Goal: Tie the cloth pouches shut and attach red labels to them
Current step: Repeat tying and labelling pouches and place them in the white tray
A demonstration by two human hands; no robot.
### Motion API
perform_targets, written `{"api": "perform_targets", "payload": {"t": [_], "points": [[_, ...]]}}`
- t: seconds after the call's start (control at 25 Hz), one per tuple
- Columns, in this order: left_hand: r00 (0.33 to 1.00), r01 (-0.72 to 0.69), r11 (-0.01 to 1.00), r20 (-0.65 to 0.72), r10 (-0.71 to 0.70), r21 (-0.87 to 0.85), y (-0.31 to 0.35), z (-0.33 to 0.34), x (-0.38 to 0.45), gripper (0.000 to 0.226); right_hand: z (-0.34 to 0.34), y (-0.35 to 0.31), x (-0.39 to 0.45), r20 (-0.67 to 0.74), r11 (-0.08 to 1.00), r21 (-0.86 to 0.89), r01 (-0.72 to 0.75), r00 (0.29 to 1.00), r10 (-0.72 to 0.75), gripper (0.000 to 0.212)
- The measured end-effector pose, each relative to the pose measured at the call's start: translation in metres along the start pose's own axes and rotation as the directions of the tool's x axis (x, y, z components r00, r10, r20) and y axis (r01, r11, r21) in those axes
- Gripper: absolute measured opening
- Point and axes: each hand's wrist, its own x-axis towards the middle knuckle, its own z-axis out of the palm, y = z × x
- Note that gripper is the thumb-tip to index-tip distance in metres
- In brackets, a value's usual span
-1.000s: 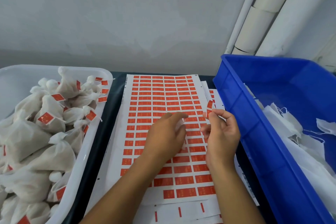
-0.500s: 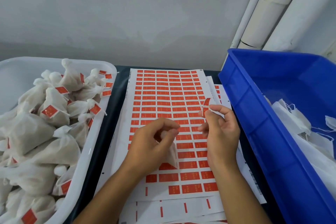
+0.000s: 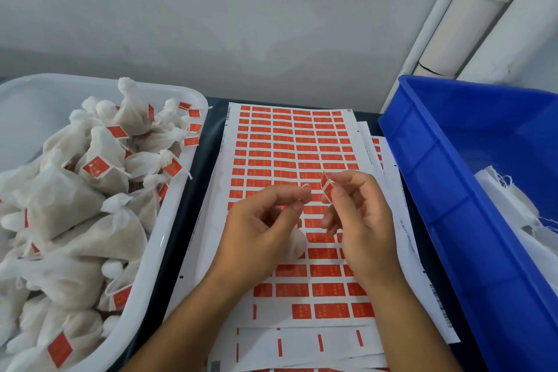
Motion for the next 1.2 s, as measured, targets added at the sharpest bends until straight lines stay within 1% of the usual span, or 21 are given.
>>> {"api": "perform_targets", "payload": {"t": [0.12,0.28,0.48,0.56,0.64,0.72,0.84,1.0,1.2], "points": [[1.000,0.022,0.998,0.005,-0.022,-0.051,0.001,0.000,0.000,0.016,0.002,-0.001,-0.004,0.070,0.997,-0.050,0.063,0.996,-0.059,0.009],[0.998,0.058,0.998,0.040,-0.057,-0.040,-0.001,0.002,-0.001,0.015,0.005,-0.001,-0.007,0.110,0.983,-0.131,0.132,0.987,-0.118,0.012],[0.994,0.086,0.995,0.078,-0.081,-0.054,0.004,0.002,-0.002,0.019,0.002,0.001,-0.006,0.107,0.976,-0.158,0.153,0.985,-0.137,0.016],[0.991,0.108,0.993,0.089,-0.102,-0.055,0.002,0.000,-0.001,0.018,-0.001,0.002,-0.006,0.159,0.971,-0.169,0.168,0.977,-0.141,0.017],[0.988,0.121,0.992,0.105,-0.117,-0.034,-0.001,-0.002,-0.001,0.025,-0.005,0.002,-0.004,0.215,0.965,-0.200,0.167,0.969,-0.123,0.017],[0.983,0.120,0.993,0.140,-0.117,-0.009,-0.001,-0.003,-0.002,0.032,-0.009,0.003,-0.003,0.236,0.958,-0.239,0.156,0.967,-0.098,0.018],[0.979,0.104,0.995,0.177,-0.101,-0.009,0.001,-0.003,-0.002,0.030,-0.013,0.004,-0.001,0.236,0.951,-0.275,0.143,0.969,-0.077,0.021],[0.984,0.076,0.997,0.164,-0.074,-0.007,0.002,-0.001,-0.002,0.020,-0.012,0.004,-0.002,0.229,0.935,-0.324,0.142,0.971,-0.068,0.024],[0.990,0.049,0.999,0.131,-0.045,-0.021,0.004,0.001,-0.003,0.028,-0.013,0.001,-0.001,0.199,0.941,-0.316,0.119,0.978,-0.057,0.025]]}}
